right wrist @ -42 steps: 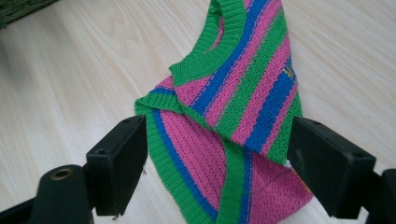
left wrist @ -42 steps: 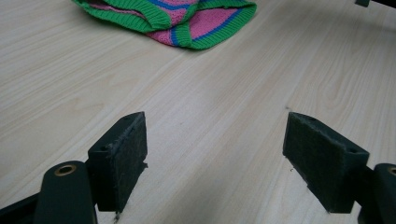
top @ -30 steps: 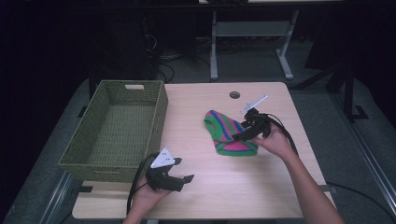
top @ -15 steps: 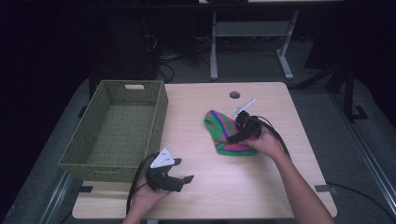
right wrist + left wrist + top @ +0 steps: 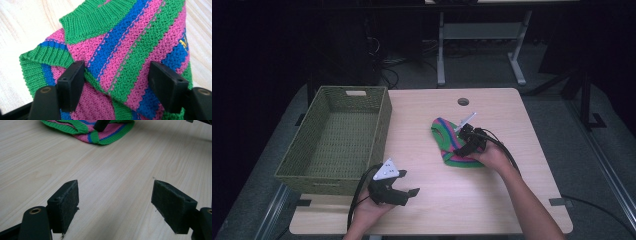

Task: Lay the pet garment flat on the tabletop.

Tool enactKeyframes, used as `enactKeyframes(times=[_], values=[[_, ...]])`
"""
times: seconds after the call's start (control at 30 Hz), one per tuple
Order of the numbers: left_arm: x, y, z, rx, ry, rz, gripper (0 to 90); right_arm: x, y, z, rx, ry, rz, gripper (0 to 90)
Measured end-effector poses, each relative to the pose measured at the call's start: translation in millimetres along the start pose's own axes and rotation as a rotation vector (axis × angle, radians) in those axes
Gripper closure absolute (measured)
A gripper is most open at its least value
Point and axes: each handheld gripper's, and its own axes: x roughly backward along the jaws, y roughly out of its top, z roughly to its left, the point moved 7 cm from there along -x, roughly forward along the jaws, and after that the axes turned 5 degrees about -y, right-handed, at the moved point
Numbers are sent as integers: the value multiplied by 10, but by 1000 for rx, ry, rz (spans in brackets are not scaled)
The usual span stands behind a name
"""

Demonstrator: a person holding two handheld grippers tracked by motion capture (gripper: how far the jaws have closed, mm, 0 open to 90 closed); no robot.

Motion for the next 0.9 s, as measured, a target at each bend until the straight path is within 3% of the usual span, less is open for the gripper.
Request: enactKeyframes(times=[0.13,0.47,0.7,0.9], values=[[-13,1,-17,-1,-3,4,219,12,4,8,-3,-3,-7,439],[-13,0,-12,7,-5,-3,220,21,11,-39,36,-46,-9,650],[-14,1,-13,6,-6,-3,221,26,18,-57,39,-61,-9,720],[0,2,-3,12,-4,-10,222,70,27,-74,27,-40,-34,749]])
